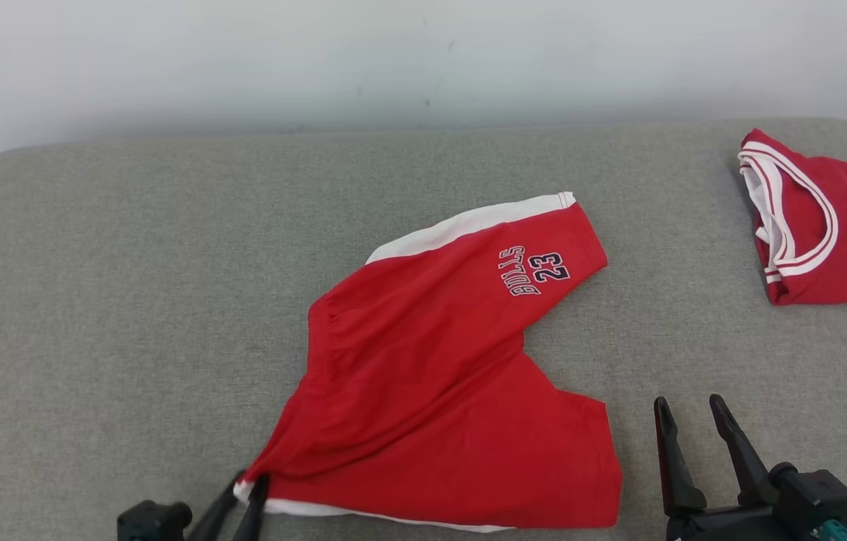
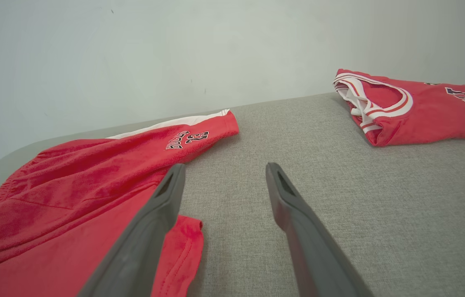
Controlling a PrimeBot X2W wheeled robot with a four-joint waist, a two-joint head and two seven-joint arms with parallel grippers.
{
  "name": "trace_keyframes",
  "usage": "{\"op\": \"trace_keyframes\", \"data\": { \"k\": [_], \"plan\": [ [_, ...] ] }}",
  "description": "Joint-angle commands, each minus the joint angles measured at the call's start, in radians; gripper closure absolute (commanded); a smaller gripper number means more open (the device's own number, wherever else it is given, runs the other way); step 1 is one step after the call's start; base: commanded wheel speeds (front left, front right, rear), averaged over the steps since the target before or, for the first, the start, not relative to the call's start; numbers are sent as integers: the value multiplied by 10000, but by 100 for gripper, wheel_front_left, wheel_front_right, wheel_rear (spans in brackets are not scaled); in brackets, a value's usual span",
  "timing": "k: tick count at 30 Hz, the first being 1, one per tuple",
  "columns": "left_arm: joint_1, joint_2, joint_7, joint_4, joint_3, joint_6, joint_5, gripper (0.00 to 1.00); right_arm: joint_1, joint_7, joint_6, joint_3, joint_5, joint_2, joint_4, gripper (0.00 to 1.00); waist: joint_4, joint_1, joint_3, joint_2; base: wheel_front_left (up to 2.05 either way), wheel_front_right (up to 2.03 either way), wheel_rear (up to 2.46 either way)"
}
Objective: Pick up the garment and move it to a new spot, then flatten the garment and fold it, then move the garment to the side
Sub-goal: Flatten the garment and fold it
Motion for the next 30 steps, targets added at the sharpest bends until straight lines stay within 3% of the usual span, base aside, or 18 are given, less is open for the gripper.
{"op": "trace_keyframes", "data": {
  "k": [1,15,22,30],
  "plan": [
    [60,-53,-64,-136,116,46,165,0,106,-9,-31,9,62,-67,25,0,73,0,-57,-1,0,0,0],
    [1269,-1504,-40,-3014,3938,352,2797,0,344,-8,-31,244,194,-223,75,0,14,0,-731,-1,0,0,0],
    [1772,-2122,-40,-3439,5352,112,3677,0,746,309,-31,555,316,-281,141,0,-12,0,-864,-1,0,0,0],
    [1790,-2630,-41,-3246,6104,-511,4242,0,826,1051,-31,1081,651,-328,648,0,97,0,-809,-1,0,0,0]
  ]
}}
